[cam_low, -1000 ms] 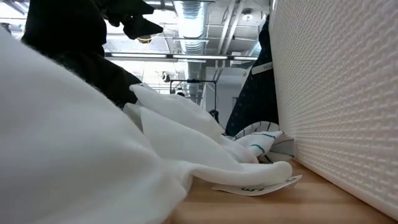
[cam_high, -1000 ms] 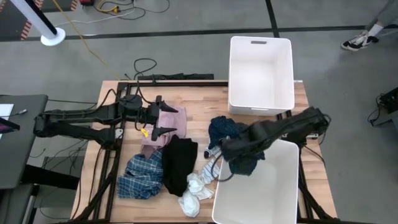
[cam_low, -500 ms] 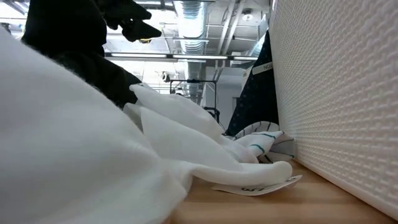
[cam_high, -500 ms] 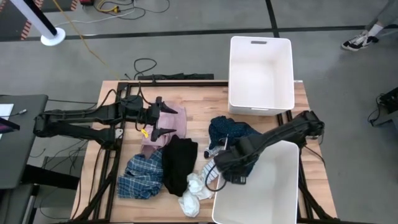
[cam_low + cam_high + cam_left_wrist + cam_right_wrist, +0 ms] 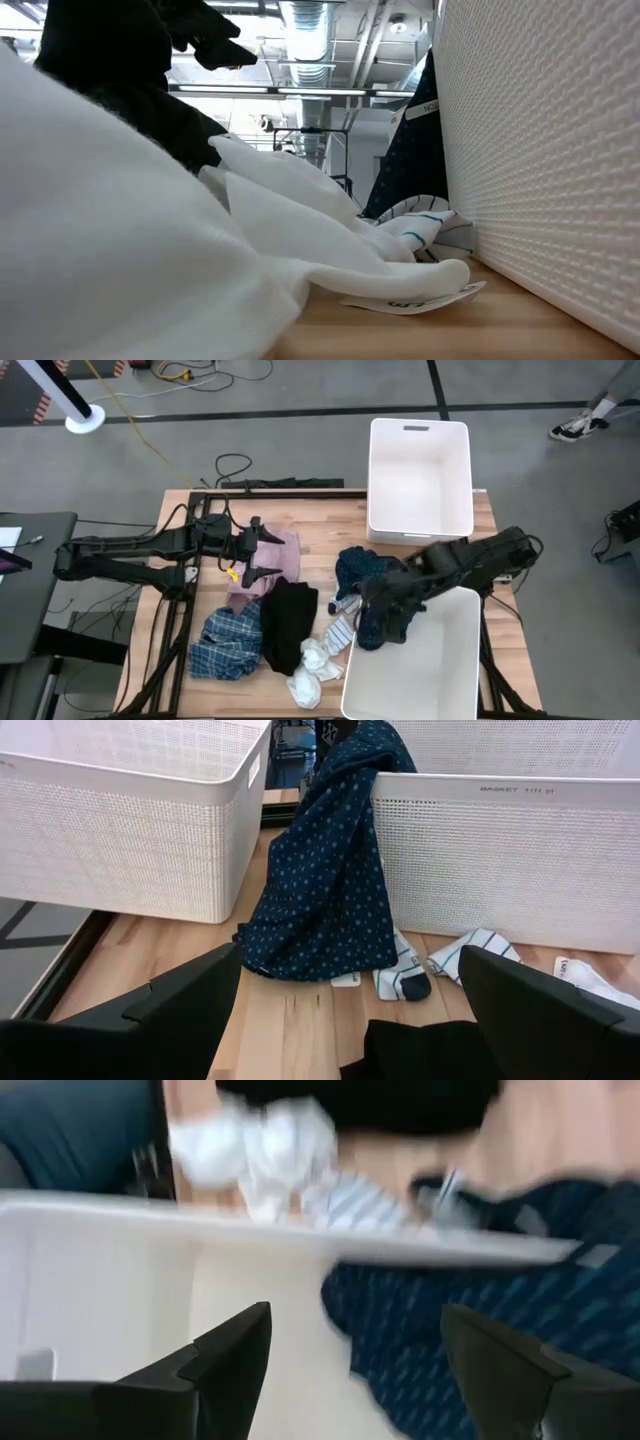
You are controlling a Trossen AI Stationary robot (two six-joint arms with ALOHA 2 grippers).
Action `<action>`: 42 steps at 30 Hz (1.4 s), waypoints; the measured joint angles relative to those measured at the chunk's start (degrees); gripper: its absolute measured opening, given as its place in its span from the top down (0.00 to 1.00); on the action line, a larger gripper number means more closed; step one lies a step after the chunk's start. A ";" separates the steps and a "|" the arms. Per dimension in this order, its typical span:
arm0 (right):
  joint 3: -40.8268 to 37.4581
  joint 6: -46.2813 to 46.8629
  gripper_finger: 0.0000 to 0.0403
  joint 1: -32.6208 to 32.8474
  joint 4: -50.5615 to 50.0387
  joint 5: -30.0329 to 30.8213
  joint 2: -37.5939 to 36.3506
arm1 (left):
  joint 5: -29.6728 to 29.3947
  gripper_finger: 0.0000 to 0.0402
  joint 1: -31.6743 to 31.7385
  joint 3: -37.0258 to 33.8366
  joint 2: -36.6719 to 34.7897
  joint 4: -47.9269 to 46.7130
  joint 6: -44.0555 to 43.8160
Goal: Sort clothes
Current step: Put the top blue patterned polo in the bottom laundry bin
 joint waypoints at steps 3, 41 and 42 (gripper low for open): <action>3.54 -4.62 0.24 -2.17 2.47 1.52 0.45 | 0.00 0.08 0.00 0.00 0.00 -0.04 0.15; 6.74 -25.22 0.24 -29.95 -10.00 -11.59 34.78 | 3.26 0.08 -0.74 -0.02 0.02 -7.45 1.42; 6.74 -25.17 0.24 -30.09 -9.97 -11.39 35.35 | 3.27 0.08 -1.02 -0.02 0.02 -7.53 1.38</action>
